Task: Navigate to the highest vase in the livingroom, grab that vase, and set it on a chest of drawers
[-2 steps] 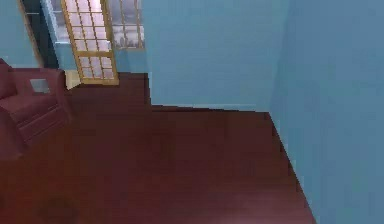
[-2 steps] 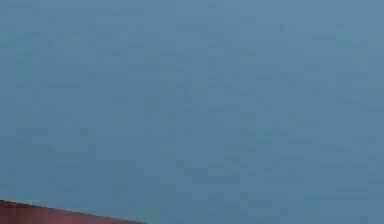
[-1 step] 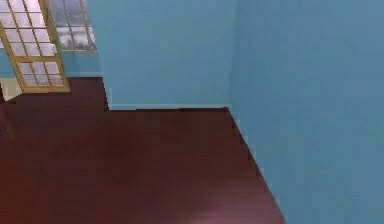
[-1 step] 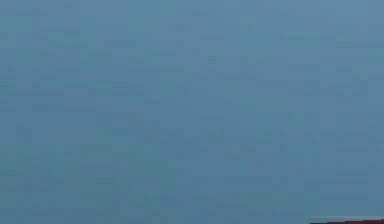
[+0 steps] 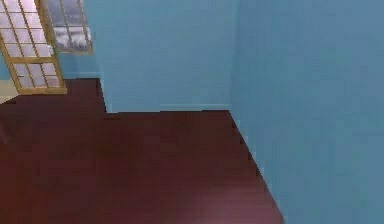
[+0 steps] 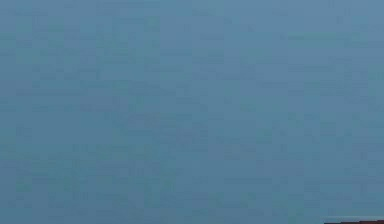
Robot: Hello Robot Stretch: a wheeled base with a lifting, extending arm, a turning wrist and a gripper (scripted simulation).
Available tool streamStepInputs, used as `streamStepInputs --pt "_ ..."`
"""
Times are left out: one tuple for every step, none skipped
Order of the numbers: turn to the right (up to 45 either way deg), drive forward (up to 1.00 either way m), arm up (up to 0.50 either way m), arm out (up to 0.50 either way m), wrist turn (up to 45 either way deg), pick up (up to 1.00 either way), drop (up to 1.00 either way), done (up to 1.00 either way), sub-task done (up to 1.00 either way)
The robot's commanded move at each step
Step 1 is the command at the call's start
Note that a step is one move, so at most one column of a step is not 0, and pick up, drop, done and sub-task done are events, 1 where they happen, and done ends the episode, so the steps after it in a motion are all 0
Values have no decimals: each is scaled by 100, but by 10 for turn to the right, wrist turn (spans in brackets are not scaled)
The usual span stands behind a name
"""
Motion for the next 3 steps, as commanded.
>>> streamStepInputs --pt "-330 0 0 0 0 0 0 0 0" --pt "0 100 0 0 0 0 0 0 0" --pt "0 100 0 0 0 0 0 0 0"
